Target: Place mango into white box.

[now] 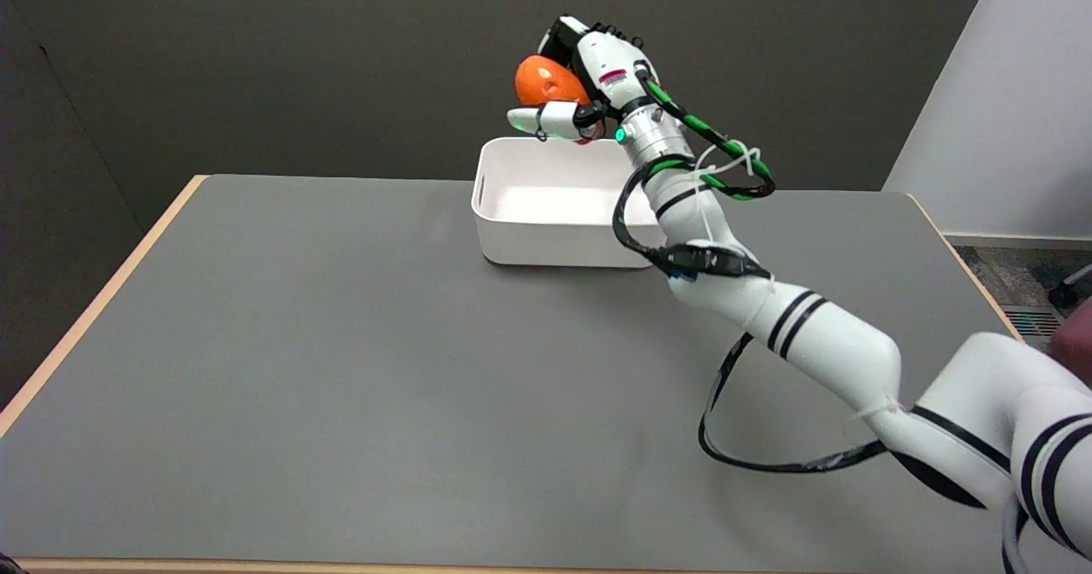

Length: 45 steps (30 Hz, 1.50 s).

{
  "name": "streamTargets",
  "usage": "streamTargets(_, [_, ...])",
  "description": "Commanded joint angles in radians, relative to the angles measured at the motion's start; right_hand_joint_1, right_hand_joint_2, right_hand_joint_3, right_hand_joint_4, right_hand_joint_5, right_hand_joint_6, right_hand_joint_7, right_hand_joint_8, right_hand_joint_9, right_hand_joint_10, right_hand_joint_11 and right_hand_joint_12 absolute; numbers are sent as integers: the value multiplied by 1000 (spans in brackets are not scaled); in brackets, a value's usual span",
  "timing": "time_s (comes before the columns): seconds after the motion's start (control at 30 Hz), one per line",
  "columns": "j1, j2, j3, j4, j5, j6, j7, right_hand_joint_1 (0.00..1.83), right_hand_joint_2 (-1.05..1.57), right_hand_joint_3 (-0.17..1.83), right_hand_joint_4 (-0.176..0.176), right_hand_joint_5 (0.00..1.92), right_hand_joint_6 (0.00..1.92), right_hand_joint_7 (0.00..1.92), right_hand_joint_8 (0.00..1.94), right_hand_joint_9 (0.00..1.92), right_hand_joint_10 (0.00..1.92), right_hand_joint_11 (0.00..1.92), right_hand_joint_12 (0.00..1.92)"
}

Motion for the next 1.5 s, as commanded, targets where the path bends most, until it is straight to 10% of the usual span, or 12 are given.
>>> streamTargets(0.03, [174,-28,-30,405,26,-36,128,1112,1253,211,-108,444,1669,724,1619,774,1719,354,1921])
streamTargets(0.97, [75,-4,-127,308,26,-96,195,1078,1351,47,-93,411,1703,688,1624,694,1660,282,1920])
streamTargets(1.03, [72,-1,-125,303,26,-99,195,995,846,819,27,308,1240,601,1169,628,1370,167,1833])
streamTargets(1.17, [69,5,-120,290,26,-110,195,824,716,1002,53,224,531,393,533,380,868,155,1299])
streamTargets(1.5, [7,110,-122,183,18,-102,261,786,648,996,63,108,397,85,273,13,541,9,923])
